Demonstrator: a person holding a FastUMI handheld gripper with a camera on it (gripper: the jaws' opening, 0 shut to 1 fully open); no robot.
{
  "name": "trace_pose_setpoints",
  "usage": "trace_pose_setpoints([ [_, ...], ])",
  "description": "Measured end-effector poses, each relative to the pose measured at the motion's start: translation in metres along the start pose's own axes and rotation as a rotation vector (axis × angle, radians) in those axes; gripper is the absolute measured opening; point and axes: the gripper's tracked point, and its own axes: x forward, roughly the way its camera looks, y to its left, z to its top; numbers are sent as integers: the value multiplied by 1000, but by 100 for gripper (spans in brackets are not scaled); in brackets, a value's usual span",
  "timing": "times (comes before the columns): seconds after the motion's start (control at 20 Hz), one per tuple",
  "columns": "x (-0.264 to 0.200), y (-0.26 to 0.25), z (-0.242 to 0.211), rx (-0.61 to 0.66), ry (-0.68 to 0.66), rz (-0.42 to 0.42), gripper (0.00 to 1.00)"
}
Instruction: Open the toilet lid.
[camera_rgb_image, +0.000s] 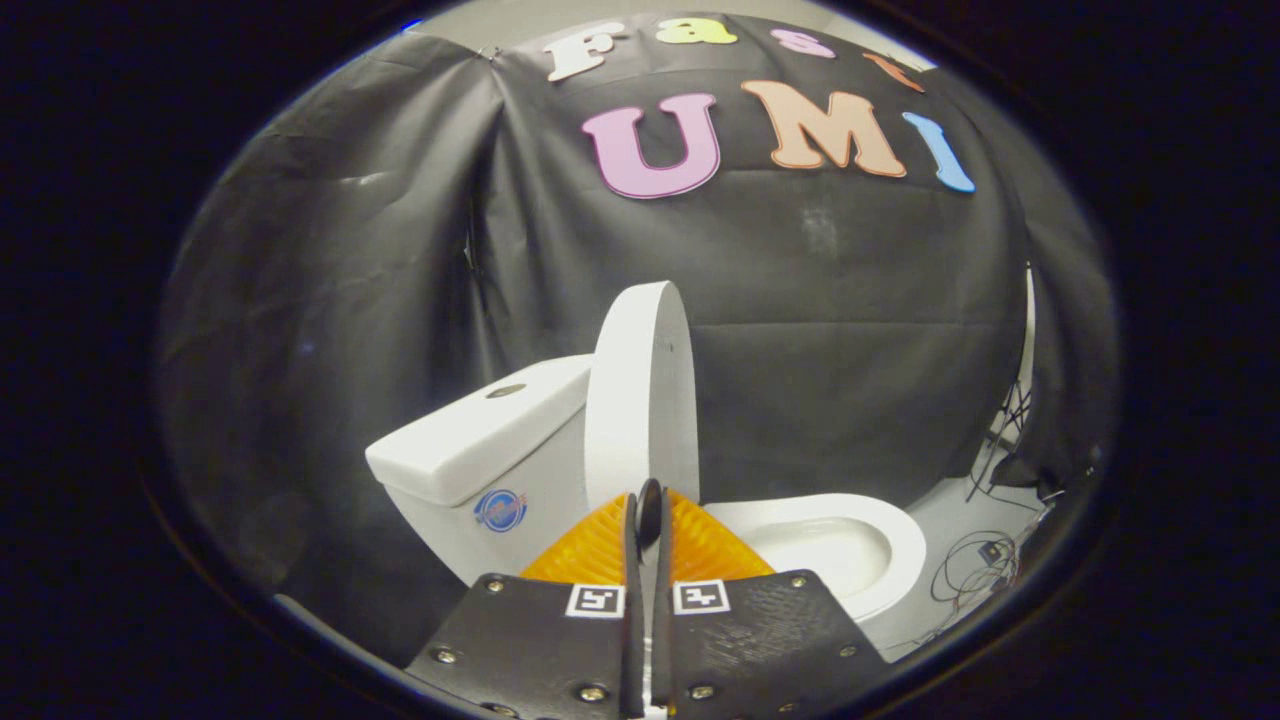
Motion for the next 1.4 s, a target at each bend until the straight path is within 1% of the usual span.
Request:
trace_pose_setpoints([
  [0.3,0,4,1,-18,-17,33,4],
  [0.7,-2,5,1,-26,-20,48,4],
  [0.8,-1,5,0,-30,-19,60,5],
  [0.95,-2,8,1,6,-11,64,7],
  [1.2,-2,10,0,-7,-5,71,10],
  [1.3,-3,15,-1,9,4,97,10],
  [1.35,-5,16,-1,14,10,107,13],
  [1.4,-7,18,0,18,9,118,13],
])
